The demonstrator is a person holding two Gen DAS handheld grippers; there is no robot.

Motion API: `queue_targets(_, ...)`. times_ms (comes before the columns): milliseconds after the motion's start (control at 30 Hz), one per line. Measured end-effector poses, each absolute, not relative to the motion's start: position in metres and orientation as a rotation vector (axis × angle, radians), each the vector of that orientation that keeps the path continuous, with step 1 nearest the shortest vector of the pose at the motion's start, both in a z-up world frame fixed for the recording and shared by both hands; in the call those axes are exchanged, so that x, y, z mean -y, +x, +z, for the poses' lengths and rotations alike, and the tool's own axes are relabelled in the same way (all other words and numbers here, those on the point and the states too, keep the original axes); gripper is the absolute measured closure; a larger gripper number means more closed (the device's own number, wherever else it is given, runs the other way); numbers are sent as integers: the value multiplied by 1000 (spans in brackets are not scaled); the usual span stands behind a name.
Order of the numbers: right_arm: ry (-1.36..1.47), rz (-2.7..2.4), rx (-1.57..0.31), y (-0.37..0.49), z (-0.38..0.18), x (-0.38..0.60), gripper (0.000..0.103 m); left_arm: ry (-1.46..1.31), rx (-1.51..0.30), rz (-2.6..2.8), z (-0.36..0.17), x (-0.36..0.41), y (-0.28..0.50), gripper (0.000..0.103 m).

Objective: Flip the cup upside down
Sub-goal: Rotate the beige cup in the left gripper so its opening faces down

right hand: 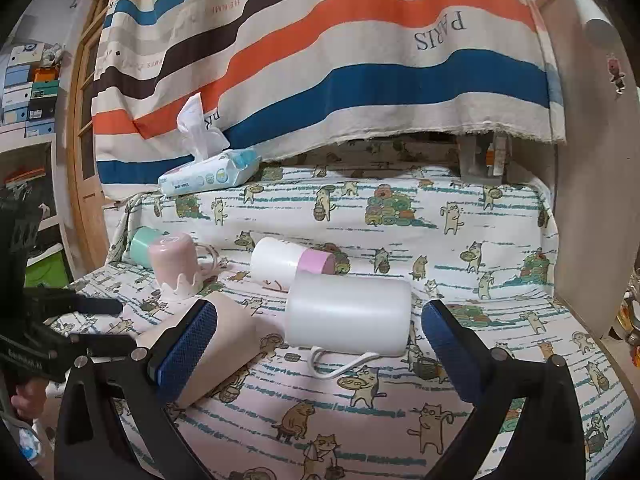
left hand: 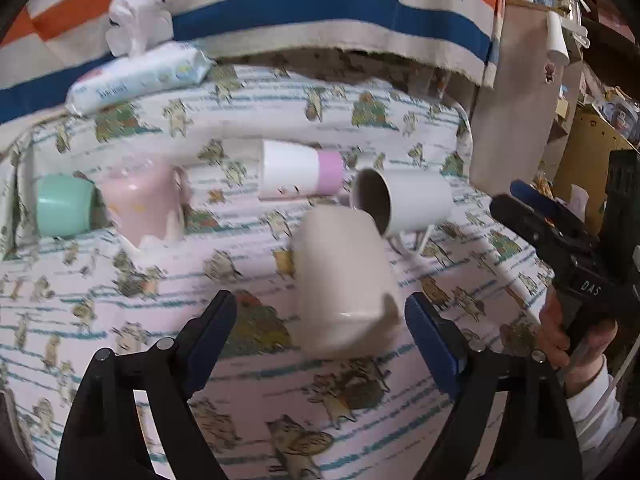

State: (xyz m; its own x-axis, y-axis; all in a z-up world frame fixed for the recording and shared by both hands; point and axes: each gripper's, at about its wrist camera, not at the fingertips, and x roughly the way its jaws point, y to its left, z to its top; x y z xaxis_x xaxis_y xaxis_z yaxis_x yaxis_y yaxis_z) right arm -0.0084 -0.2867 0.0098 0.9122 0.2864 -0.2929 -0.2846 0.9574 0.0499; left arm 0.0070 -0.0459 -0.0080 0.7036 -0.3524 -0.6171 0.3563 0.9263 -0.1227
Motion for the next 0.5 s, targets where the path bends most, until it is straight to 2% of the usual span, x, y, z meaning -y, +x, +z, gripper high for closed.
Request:
queue_targets(367, 18, 282, -292, -15, 7, 291, 0, 34, -796, -372, -35, 80, 17, 18)
queue_targets(400, 17, 283, -295, -15, 7, 291, 0, 38, -804, -364, -36, 81, 19, 23)
queue_targets(433, 17, 282, -297, -15, 7, 291, 0, 43, -807, -352, -37, 82, 19, 36)
queue_targets(500, 18, 283, -295, -16, 7, 292, 0, 46, -812, -352, -38, 81, 19, 36)
